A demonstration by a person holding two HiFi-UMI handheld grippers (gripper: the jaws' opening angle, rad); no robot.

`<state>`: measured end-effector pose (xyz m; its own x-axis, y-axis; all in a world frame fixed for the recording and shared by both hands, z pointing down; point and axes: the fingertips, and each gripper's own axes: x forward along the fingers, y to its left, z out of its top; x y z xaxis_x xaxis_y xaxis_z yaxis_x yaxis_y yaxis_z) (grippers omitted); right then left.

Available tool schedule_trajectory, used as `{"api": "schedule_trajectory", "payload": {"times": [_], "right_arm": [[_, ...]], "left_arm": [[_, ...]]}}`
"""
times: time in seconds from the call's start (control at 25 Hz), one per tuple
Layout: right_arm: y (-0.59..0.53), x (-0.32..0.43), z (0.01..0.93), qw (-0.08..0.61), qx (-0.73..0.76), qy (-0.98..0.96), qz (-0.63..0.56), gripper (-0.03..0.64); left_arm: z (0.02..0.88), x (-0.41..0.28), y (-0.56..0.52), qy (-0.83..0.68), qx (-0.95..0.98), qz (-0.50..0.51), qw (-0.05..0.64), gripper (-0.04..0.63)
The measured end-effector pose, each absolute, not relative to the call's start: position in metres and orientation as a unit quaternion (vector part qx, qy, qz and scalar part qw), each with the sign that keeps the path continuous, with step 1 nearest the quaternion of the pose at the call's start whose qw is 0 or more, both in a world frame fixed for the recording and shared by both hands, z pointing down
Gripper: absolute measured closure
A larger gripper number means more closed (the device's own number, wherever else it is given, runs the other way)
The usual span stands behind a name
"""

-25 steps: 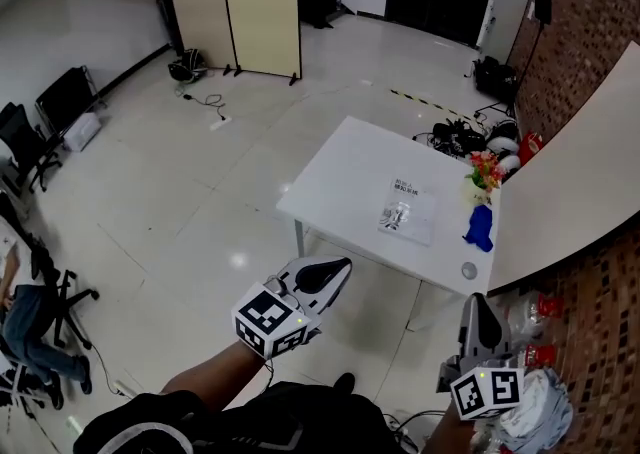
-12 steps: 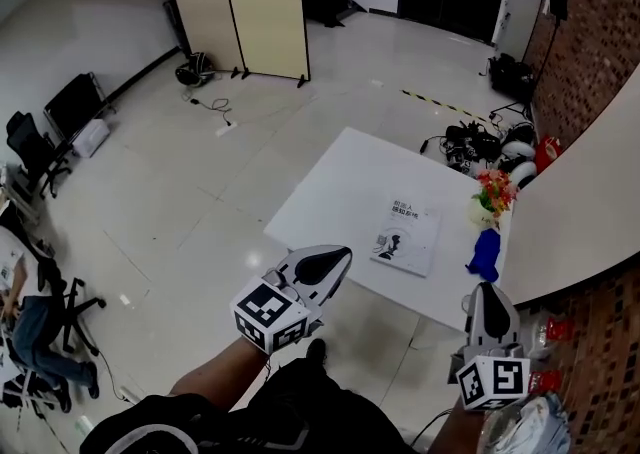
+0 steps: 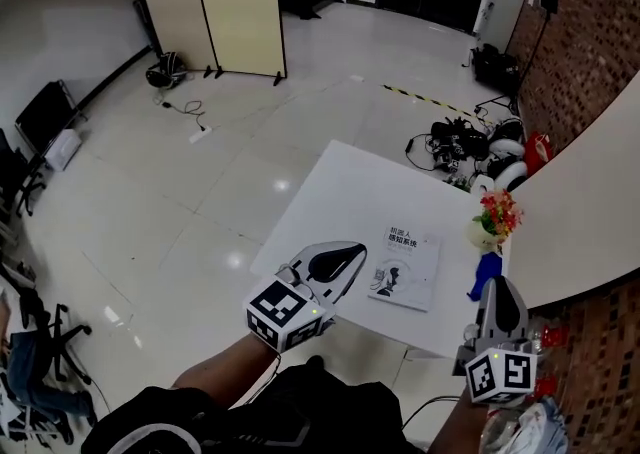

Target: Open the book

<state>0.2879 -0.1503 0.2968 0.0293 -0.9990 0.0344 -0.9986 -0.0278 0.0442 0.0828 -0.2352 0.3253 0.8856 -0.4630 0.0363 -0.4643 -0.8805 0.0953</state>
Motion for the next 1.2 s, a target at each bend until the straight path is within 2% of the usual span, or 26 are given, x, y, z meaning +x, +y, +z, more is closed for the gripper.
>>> {"api": "schedule_trajectory", "payload": {"times": [0.16, 0.36, 0.44, 0.52, 0.72, 0.84, 1.0, 1.2], "right_arm": [[-0.185, 0.295, 0.305, 0.038, 0.719, -0.694, 0.010, 0.612], [-0.228, 0.323, 0.335, 0.050, 0.713, -0.699, 0.036, 0.609], [-0.243, 0.338, 0.352, 0.058, 0.707, -0.703, 0.050, 0.569], [-0.256, 0.349, 0.372, 0.066, 0.698, -0.709, 0.071, 0.568], [-0.289, 0.367, 0.436, 0.084, 0.671, -0.723, 0.139, 0.568], [-0.306, 0.368, 0.495, 0.117, 0.653, -0.723, 0.194, 0.514], [-0.308, 0.374, 0.567, 0.154, 0.648, -0.697, 0.265, 0.514], [-0.307, 0.371, 0.635, 0.199, 0.639, -0.663, 0.334, 0.514]], "left_arm": [[0.331, 0.095, -0.268, -0.241, 0.968, -0.002, 0.070, 0.598], [0.363, 0.127, -0.304, -0.243, 0.966, 0.034, 0.082, 0.598], [0.378, 0.140, -0.316, -0.249, 0.963, 0.048, 0.092, 0.598], [0.395, 0.151, -0.324, -0.256, 0.959, 0.069, 0.097, 0.598], [0.456, 0.174, -0.351, -0.291, 0.936, 0.152, 0.126, 0.598], [0.488, 0.182, -0.366, -0.301, 0.924, 0.176, 0.154, 0.598], [0.541, 0.187, -0.373, -0.305, 0.912, 0.215, 0.172, 0.598], [0.602, 0.187, -0.379, -0.286, 0.895, 0.253, 0.230, 0.598]]}}
